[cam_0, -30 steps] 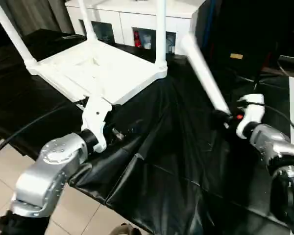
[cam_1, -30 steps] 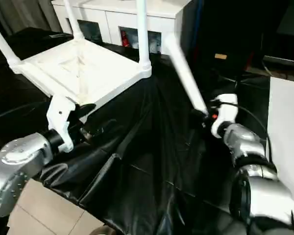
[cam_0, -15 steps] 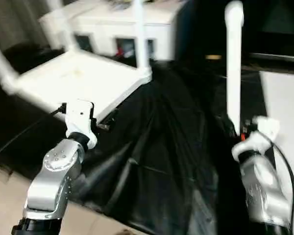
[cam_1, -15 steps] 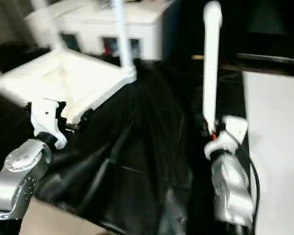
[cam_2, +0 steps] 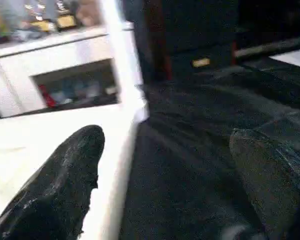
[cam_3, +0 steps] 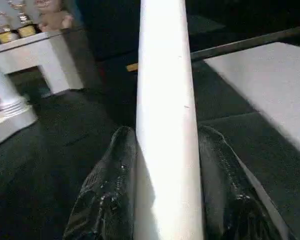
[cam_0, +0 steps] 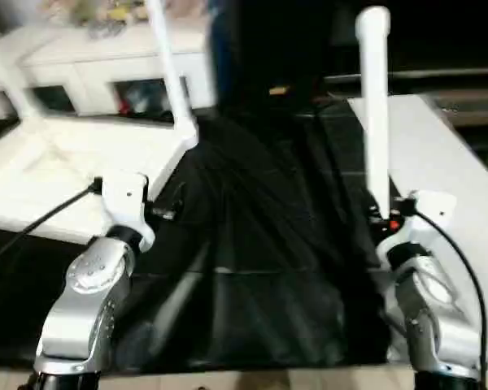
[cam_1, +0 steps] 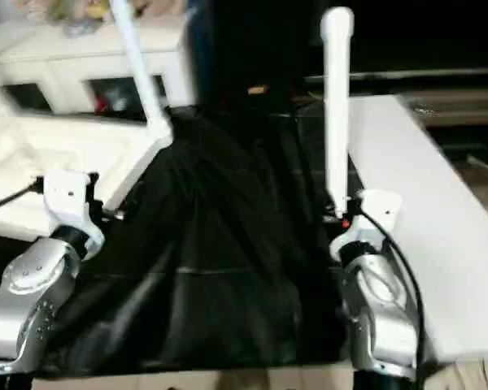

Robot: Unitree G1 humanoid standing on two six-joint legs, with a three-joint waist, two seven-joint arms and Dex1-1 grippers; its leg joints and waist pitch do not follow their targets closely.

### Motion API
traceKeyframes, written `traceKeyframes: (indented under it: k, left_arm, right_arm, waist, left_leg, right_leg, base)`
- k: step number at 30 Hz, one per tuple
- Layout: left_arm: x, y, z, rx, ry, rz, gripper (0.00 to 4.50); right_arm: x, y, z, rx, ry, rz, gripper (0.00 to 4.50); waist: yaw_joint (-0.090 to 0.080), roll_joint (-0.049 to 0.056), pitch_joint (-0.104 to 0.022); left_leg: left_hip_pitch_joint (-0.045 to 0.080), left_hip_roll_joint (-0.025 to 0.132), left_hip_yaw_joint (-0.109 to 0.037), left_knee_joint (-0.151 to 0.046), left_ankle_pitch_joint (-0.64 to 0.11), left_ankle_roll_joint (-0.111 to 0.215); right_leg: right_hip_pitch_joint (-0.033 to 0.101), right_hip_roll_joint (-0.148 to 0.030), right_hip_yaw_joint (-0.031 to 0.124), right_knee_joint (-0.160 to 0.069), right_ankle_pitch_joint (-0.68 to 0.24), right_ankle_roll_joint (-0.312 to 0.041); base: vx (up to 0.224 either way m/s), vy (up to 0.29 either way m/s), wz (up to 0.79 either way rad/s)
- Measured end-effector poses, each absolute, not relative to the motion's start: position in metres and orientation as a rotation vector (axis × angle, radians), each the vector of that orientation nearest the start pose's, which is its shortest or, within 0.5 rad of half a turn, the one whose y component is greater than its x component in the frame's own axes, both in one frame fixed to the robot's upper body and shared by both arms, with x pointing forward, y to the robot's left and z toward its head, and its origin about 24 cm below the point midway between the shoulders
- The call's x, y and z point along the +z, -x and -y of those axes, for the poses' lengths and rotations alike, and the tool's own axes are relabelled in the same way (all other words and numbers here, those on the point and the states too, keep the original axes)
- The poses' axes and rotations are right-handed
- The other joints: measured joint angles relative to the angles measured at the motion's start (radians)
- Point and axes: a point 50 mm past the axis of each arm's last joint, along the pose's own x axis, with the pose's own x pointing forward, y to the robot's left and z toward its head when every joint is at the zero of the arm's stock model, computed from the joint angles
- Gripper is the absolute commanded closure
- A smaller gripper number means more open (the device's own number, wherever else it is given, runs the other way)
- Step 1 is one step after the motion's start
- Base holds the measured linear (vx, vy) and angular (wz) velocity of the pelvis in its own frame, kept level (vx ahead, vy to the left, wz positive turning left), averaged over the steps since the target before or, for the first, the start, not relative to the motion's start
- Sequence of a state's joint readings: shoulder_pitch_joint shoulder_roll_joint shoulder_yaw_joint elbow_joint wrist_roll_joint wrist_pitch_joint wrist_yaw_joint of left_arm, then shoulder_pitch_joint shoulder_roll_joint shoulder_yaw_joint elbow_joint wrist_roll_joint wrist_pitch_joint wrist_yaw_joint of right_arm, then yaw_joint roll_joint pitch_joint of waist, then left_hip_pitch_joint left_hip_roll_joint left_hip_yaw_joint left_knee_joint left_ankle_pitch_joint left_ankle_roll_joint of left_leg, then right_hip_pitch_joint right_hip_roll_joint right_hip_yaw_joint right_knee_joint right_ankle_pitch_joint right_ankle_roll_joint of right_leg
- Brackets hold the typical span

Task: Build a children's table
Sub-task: Move to table

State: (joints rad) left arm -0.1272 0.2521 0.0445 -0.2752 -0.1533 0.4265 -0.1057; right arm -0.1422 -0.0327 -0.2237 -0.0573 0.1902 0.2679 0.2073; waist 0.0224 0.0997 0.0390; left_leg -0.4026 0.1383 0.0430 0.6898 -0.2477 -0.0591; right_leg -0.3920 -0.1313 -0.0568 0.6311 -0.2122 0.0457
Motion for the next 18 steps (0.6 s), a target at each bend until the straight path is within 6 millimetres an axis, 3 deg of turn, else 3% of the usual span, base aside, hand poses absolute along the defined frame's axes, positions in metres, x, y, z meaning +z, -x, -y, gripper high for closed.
traceKeyframes:
  k: [1,2,3,4,5,6,7,8,9,10,11,12,13,14,15,16,17,18]
  left_arm:
    - [0.101,-0.268,-0.186,-0.098,-0.107,-0.041,0.0]
    - [0.098,-0.267,-0.194,-0.064,-0.113,-0.057,0.0]
    - [0.097,-0.266,-0.196,-0.046,-0.113,-0.063,0.0]
    - [0.097,-0.265,-0.197,-0.039,-0.11,-0.062,0.0]
    - [0.098,-0.265,-0.197,-0.033,-0.109,-0.057,0.0]
    - [0.099,-0.265,-0.197,-0.031,-0.107,-0.051,0.0]
    - [0.098,-0.265,-0.194,-0.035,-0.095,-0.051,0.0]
    - [0.098,-0.265,-0.187,-0.056,-0.083,-0.048,0.0]
    - [0.099,-0.265,-0.186,-0.058,-0.084,-0.046,0.0]
    - [0.098,-0.264,-0.187,-0.055,-0.086,-0.048,0.0]
    - [0.099,-0.264,-0.187,-0.055,-0.087,-0.045,0.0]
    - [0.099,-0.265,-0.187,-0.055,-0.088,-0.044,0.0]
    - [0.101,-0.265,-0.186,-0.056,-0.089,-0.039,0.0]
    - [0.102,-0.266,-0.187,-0.053,-0.094,-0.035,0.0]
    - [0.1,-0.265,-0.19,-0.043,-0.098,-0.042,0.0]
    - [0.099,-0.264,-0.194,-0.024,-0.104,-0.048,0.0]
    - [0.1,-0.264,-0.197,-0.009,-0.108,-0.048,0.0]
    - [0.102,-0.265,-0.197,-0.004,-0.108,-0.039,0.0]
  right_arm:
    - [0.07,-0.278,0.178,0.087,-0.203,-0.03,3.26]
    - [0.07,-0.28,0.169,0.127,-0.212,-0.029,3.26]
    - [0.07,-0.28,0.163,0.157,-0.213,-0.03,3.26]
    - [0.07,-0.281,0.16,0.173,-0.214,-0.031,3.26]
    - [0.074,-0.283,0.158,0.183,-0.212,-0.017,3.26]
    - [0.076,-0.285,0.158,0.185,-0.208,-0.002,3.26]
    - [0.078,-0.286,0.162,0.179,-0.195,0.01,3.26]
    - [0.075,-0.285,0.168,0.154,-0.189,0.008,3.26]
    - [0.072,-0.285,0.171,0.134,-0.19,-0.003,3.26]
    - [0.069,-0.284,0.173,0.121,-0.189,-0.012,3.26]
    - [0.068,-0.282,0.175,0.108,-0.188,-0.007,3.26]
    - [0.068,-0.282,0.176,0.102,-0.188,-0.004,3.26]
    - [0.068,-0.282,0.176,0.099,-0.187,0.002,3.26]
    - [0.068,-0.281,0.175,0.097,-0.194,0.005,3.26]
    - [0.067,-0.282,0.171,0.105,-0.207,0.004,3.26]
    - [0.068,-0.283,0.164,0.125,-0.214,0.006,3.26]
    - [0.069,-0.284,0.157,0.157,-0.212,0.011,3.26]
    - [0.072,-0.285,0.155,0.169,-0.21,0.021,3.26]
  waist:
    - [-0.022,0.0,0.004]
    - [-0.032,-0.005,0.011]
    - [-0.034,-0.012,0.013]
    - [-0.031,-0.014,0.013]
    - [-0.027,-0.036,0.011]
    - [-0.021,-0.057,0.01]
    - [-0.016,-0.06,0.011]
    - [0.009,-0.063,0.01]
    - [0.019,-0.059,0.009]
    - [0.022,-0.064,0.01]
    - [0.021,-0.063,0.009]
    - [0.019,-0.06,0.009]
    - [0.018,-0.036,0.004]
    - [0.007,-0.034,0.006]
    - [-0.002,-0.033,0.01]
    - [-0.004,-0.031,0.012]
    - [-0.009,-0.031,0.013]
    - [-0.006,-0.035,0.012]
  left_leg:
    - [0.006,-0.009,0.008,-0.01,0.004,0.018]
    - [0.007,-0.023,0.018,-0.027,0.016,0.038]
    - [0.01,-0.034,0.025,-0.036,0.027,0.057]
    - [0.011,-0.048,0.038,-0.047,0.035,0.071]
    - [0.012,-0.071,0.058,-0.058,0.045,0.088]
    - [0.011,-0.094,0.081,-0.067,0.052,0.1]
    - [0.005,-0.104,0.092,-0.07,0.057,0.107]
    - [-0.025,-0.107,0.076,-0.002,0.023,0.125]
    - [-0.047,-0.106,0.029,0.097,0.013,0.112]
    - [-0.05,-0.098,0.002,0.138,0.004,0.093]
    - [-0.037,-0.067,-0.012,0.113,-0.014,0.062]
    - [-0.019,-0.041,-0.013,0.066,-0.017,0.057]
    - [0.005,-0.004,-0.014,-0.003,-0.019,0.051]
    - [0.01,-0.001,0.013,-0.008,-0.002,0.011]
    - [0.013,-0.012,0.024,-0.016,0.002,0.031]
    - [0.015,-0.025,0.032,-0.025,0.008,0.05]
    - [0.018,-0.039,0.041,-0.035,0.018,0.074]
    - [0.018,-0.053,0.055,-0.042,0.024,0.09]
  right_leg:
    - [0.002,0.004,0.005,0.0,-0.023,-0.034]
    - [-0.002,0.005,-0.005,0.028,-0.071,-0.086]
    - [-0.006,0.018,-0.017,0.071,-0.079,-0.096]
    - [-0.002,0.038,-0.027,0.095,-0.083,-0.09]
    - [0.01,0.058,-0.041,0.102,-0.084,-0.086]
    - [0.017,0.07,-0.039,0.095,-0.091,-0.075]
    - [0.011,0.07,-0.015,0.093,-0.1,-0.065]
    - [0.002,0.056,-0.001,0.083,-0.083,-0.051]
    - [0.0,0.044,0.006,0.076,-0.07,-0.038]
    - [-0.001,0.027,0.009,0.066,-0.058,-0.023]
    - [-0.001,0.01,0.015,0.044,-0.037,-0.011]
    - [0.001,0.003,0.017,0.026,-0.022,0.0]
    - [0.005,0.004,0.015,0.01,-0.007,0.002]
    - [0.008,-0.002,0.024,-0.003,-0.004,0.004]
    - [0.003,0.001,0.041,0.005,-0.032,-0.049]
    - [-0.009,0.008,0.026,0.052,-0.065,-0.087]
    - [-0.014,0.028,-0.005,0.11,-0.084,-0.088]
    - [-0.014,0.052,-0.025,0.13,-0.087,-0.082]
  base:
    - [-0.037,0.357,0.05]
    - [-0.037,0.357,0.05]
    - [-0.051,0.303,0.08]
    - [-0.065,0.228,0.01]
    - [-0.065,0.228,0.01]
    - [-0.083,0.181,-0.12]
    - [-0.087,0.197,-0.06]
    - [-0.087,0.197,-0.06]
    - [-0.079,0.237,-0.19]
    - [-0.09,0.246,-0.24]
    - [-0.09,0.246,-0.24]
    - [-0.097,0.304,-0.03]
    - [-0.094,0.347,0.1]
    - [-0.094,0.347,0.1]
    - [-0.088,0.353,0.14]
    - [-0.08,0.345,0.07]
    - [-0.08,0.345,0.07]
    - [-0.082,0.304,0.01]
